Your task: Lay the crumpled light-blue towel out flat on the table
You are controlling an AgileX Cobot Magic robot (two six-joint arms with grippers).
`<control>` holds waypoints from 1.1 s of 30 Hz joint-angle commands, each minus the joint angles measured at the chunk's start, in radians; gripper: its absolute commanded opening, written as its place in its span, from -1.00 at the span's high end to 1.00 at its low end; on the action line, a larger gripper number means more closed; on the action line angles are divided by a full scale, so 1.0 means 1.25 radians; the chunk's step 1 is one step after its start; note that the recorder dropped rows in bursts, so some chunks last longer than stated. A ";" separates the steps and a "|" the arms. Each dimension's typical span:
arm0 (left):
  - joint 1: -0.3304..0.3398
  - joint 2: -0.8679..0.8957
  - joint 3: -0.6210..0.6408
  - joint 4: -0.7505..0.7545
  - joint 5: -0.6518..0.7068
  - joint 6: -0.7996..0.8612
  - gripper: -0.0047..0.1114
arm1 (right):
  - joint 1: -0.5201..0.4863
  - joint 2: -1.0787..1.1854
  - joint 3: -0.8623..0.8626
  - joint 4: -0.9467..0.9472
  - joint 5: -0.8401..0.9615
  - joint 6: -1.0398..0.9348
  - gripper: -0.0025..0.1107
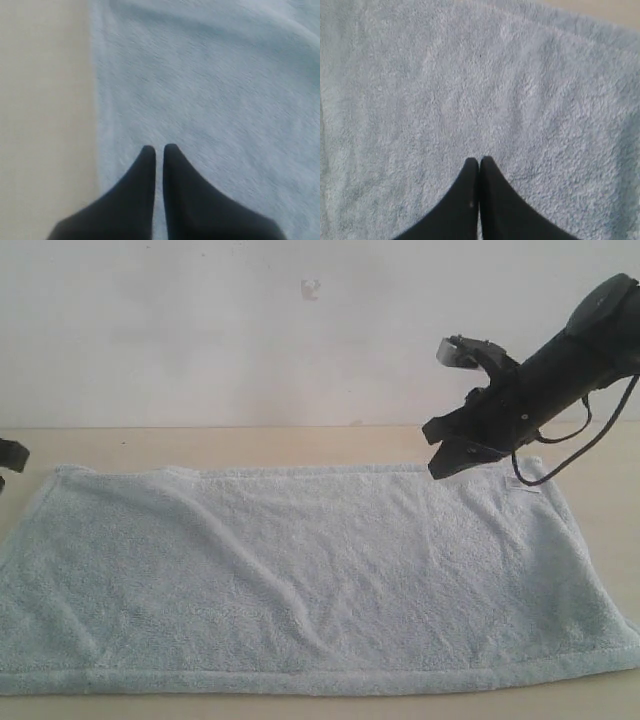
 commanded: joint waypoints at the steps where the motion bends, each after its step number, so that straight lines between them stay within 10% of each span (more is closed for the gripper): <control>1: -0.006 -0.043 0.162 -0.133 0.012 0.082 0.85 | -0.001 -0.014 0.069 0.001 -0.015 0.020 0.96; 6: -0.006 -0.043 0.312 -0.120 -0.135 0.096 0.85 | -0.001 -0.020 0.084 0.014 0.026 0.020 0.96; 23: -0.004 0.059 0.342 0.086 -0.245 -0.111 0.85 | -0.001 -0.134 0.084 0.025 0.005 -0.002 0.96; 33: -0.004 0.137 0.344 0.304 0.042 -0.339 0.85 | -0.001 -0.134 0.084 0.032 0.000 -0.002 0.96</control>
